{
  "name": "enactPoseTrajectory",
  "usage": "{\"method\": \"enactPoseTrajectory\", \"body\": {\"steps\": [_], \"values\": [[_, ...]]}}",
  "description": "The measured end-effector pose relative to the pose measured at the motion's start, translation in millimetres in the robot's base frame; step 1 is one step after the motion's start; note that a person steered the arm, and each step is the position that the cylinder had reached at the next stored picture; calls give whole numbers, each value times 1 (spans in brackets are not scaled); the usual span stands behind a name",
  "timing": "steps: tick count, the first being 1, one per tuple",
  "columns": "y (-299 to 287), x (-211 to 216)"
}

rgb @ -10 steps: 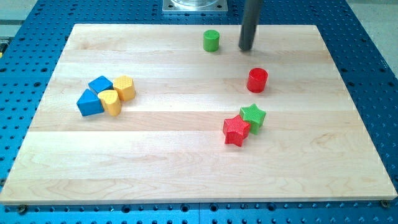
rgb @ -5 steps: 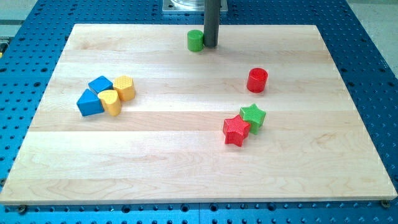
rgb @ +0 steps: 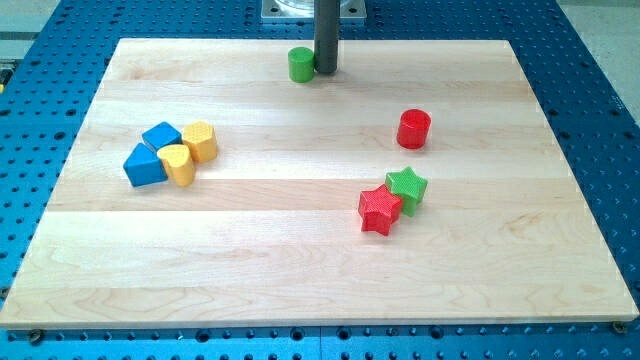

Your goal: Slide the green circle slightly to the left

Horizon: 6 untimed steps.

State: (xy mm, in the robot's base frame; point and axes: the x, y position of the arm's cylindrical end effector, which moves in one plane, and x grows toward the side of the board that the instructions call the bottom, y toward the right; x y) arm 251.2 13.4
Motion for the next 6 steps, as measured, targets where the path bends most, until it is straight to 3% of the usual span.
{"method": "enactPoseTrajectory", "body": {"steps": [3, 4, 5, 6], "values": [[-4, -7], [46, -1], [132, 53], [168, 182]]}}
